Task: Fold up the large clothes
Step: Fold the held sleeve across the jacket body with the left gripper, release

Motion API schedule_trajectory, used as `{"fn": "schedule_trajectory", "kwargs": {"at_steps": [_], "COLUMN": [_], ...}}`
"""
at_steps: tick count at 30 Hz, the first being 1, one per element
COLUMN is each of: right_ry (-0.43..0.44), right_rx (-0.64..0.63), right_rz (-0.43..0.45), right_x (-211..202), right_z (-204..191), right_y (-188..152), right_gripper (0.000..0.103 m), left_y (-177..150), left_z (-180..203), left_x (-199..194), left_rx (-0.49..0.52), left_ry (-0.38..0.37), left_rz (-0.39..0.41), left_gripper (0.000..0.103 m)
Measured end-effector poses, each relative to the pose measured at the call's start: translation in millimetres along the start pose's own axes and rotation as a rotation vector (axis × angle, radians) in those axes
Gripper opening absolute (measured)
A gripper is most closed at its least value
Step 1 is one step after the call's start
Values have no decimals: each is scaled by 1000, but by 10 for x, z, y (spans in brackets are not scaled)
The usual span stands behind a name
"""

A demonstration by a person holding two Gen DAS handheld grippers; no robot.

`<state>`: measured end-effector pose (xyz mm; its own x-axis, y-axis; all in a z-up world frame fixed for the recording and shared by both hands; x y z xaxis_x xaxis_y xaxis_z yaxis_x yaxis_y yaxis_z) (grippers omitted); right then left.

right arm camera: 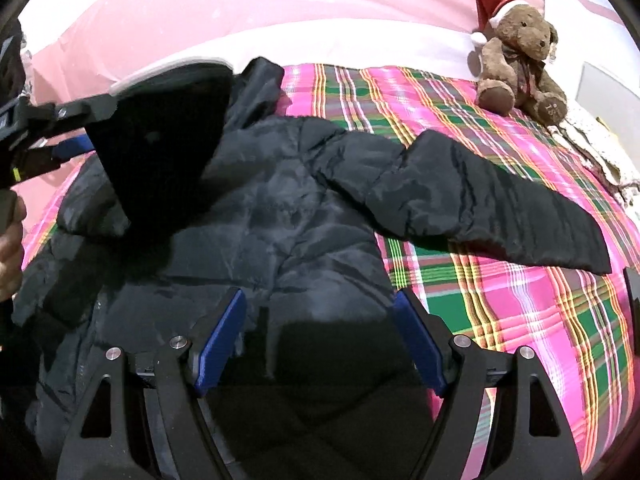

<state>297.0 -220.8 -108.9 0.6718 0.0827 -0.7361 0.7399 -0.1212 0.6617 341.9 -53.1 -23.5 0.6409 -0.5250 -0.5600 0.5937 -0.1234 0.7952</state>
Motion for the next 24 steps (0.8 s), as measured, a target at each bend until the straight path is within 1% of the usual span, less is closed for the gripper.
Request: {"fn": "schedule_trajectory", "kwargs": {"at_steps": [3, 7, 10, 12, 14, 15, 17, 18, 19, 21, 23, 24], "right_ry": [17, 44, 77, 79, 87, 75, 40, 14, 5, -3, 0, 6], "right_rx": [-1, -1, -11, -39, -73, -90, -111, -110, -107, -81, -64, -58], "right_rz": [8, 14, -16, -50, -84, -102, -127, -127, -126, -133, -141, -127], "right_x": [-11, 16, 156, 314, 509, 606, 836, 974, 1029, 1170, 1161, 1100], "right_z": [-65, -180, -339, -468, -585, -610, -607, -561, -524, -436, -392, -386], "right_y": [51, 117, 156, 181, 206, 199, 254, 338, 381, 524, 594, 643], "right_gripper": [76, 76, 76, 76, 71, 65, 63, 63, 63, 63, 63, 63], "left_y": [10, -37, -107, -192, -324, -405, -593, -671, -720, -712, -660, -586], "left_z": [-176, -603, -995, -1310, -1662, -1828, -2060, -2125, -2156, -2130, -2061, -2022], "left_x": [-179, -278, -319, -315, -292, -266, -207, -173, -158, -165, -213, -275], "left_rx": [1, -20, 28, 26, 8, -9, -63, -93, -112, -114, -110, -105], "left_ry": [42, 128, 281, 364, 442, 467, 472, 455, 440, 421, 400, 384], "left_rz": [25, 4, -25, -54, -93, -117, -159, -173, -174, -163, -150, -126], "left_gripper": [83, 83, 83, 83, 83, 83, 83, 83, 83, 83, 83, 83]}}
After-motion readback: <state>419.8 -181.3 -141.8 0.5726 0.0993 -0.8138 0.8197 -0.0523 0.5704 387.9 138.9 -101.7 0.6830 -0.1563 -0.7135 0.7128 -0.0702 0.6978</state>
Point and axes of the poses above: each gripper's, at about its wrist camera, not at the fingertips, and x roughly the way its jaws point, z to its right, y to its top, the point moved 10 cm from there along x, roughly the way its jaws point, and after that the axes turned 9 degrees about x, right-handed, at the moved point
